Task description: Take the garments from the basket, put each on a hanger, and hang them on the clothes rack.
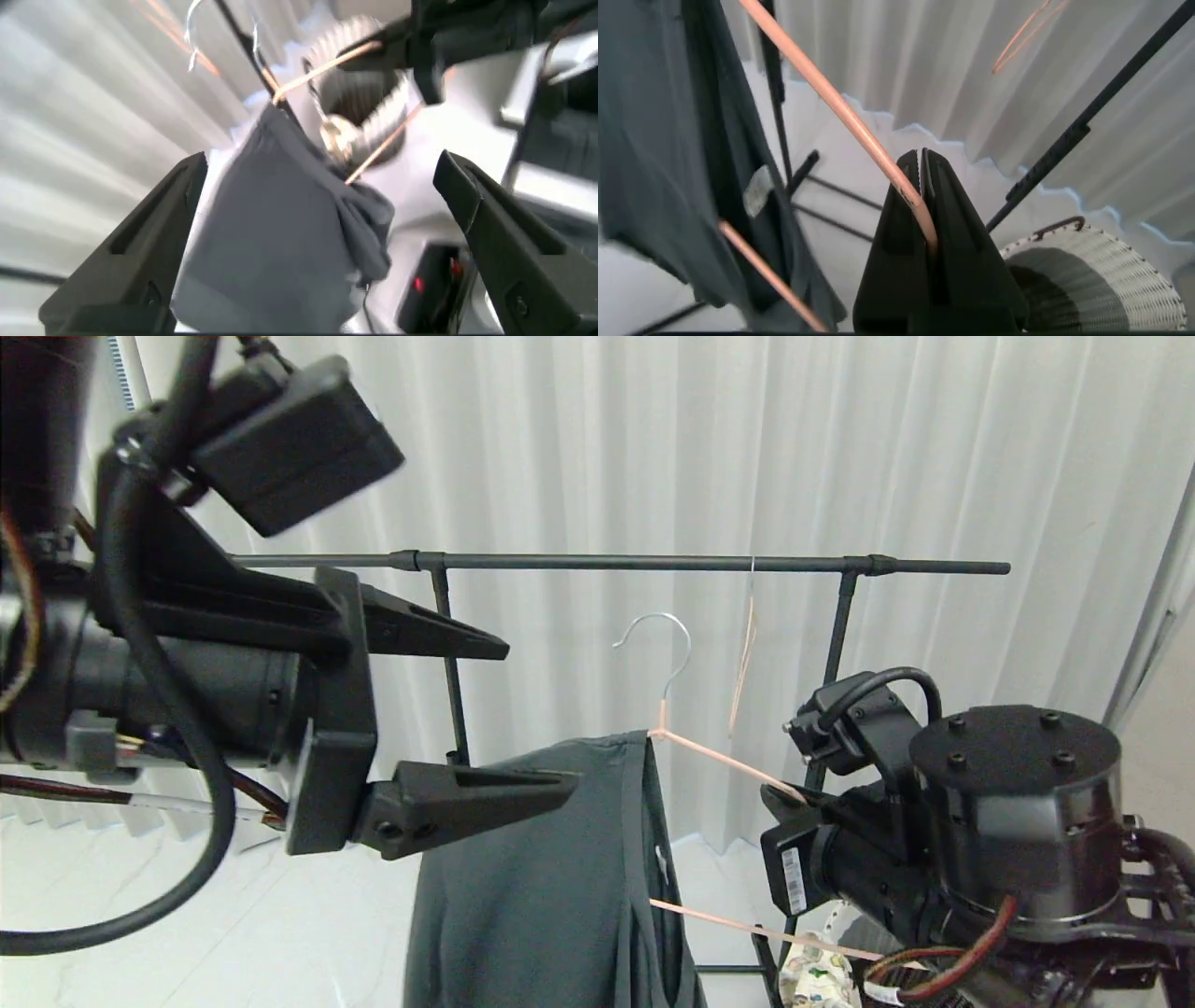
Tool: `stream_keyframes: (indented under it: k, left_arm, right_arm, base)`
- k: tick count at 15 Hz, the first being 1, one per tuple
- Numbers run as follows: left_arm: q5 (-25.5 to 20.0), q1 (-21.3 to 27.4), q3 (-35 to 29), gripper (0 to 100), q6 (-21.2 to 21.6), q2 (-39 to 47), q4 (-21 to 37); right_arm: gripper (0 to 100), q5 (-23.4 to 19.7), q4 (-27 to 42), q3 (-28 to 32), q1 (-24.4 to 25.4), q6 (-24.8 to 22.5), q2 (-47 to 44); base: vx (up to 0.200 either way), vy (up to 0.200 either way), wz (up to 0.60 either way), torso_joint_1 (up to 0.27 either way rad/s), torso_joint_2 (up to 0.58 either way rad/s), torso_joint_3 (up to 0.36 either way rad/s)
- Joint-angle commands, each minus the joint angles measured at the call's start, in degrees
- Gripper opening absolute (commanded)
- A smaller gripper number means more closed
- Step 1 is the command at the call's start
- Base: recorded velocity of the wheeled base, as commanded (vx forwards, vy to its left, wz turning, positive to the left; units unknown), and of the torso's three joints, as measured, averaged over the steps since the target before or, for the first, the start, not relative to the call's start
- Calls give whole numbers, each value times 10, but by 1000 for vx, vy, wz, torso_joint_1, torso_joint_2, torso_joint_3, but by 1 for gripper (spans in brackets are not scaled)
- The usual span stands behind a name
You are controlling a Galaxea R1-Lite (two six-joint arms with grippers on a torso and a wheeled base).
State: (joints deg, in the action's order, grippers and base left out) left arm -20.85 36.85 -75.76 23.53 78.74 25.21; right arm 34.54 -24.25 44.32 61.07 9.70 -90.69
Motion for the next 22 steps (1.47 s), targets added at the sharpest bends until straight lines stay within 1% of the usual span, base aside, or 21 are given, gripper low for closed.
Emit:
stream_keyframes:
  k: [1,3,4,6,7,9,10,11,12,15,19,20,22]
  left_arm:
    - [-11,1,14,100,17,42,0]
    - [-14,-6,20,100,18,45,0]
    - [-17,-21,30,100,18,38,-1]
    - [-17,-56,41,100,29,38,0]
    - [-18,-75,45,100,42,42,-1]
    - [-37,-86,41,100,45,53,-1]
    - [-68,-86,42,100,45,54,-1]
    - [-82,-84,44,100,45,53,-1]
    - [-106,-74,47,100,45,55,-1]
    - [-131,-47,50,100,45,55,0]
    - [-132,-6,63,100,47,49,0]
    - [-132,-3,69,100,47,48,0]
    - [-132,-3,81,100,64,45,0]
  right_arm:
    - [0,1,-7,-24,23,1,18]
    - [0,2,-41,-50,25,-1,19]
    - [0,2,-95,-82,25,-18,24]
    - [0,-2,-164,-134,27,-54,37]
    - [0,-7,-200,-159,28,-72,47]
    - [0,-13,-230,-181,41,-85,66]
    - [0,-13,-246,-189,55,-96,76]
    - [0,-13,-254,-190,61,-101,78]
    - [0,-13,-279,-195,72,-115,79]
    - [0,-14,-298,-200,78,-133,79]
    - [0,-14,-309,-202,106,-145,79]
    - [0,-14,-310,-203,110,-147,79]
    - [0,-15,-323,-211,116,-158,80]
  base:
    - [0,0,0,0,0,0]
    - [0,0,0,0,0,0]
    - [0,0,0,0,0,0]
    - [0,0,0,0,0,0]
    - [0,0,0,0,0,0]
    - [0,0,0,0,0,0]
    - [0,0,0,0,0,0]
    - [0,0,0,0,0,0]
    - [0,0,0,0,0,0]
    - [0,0,0,0,0,0]
    - [0,0,0,0,0,0]
    - [0,0,0,0,0,0]
    - [0,0,0,0,0,0]
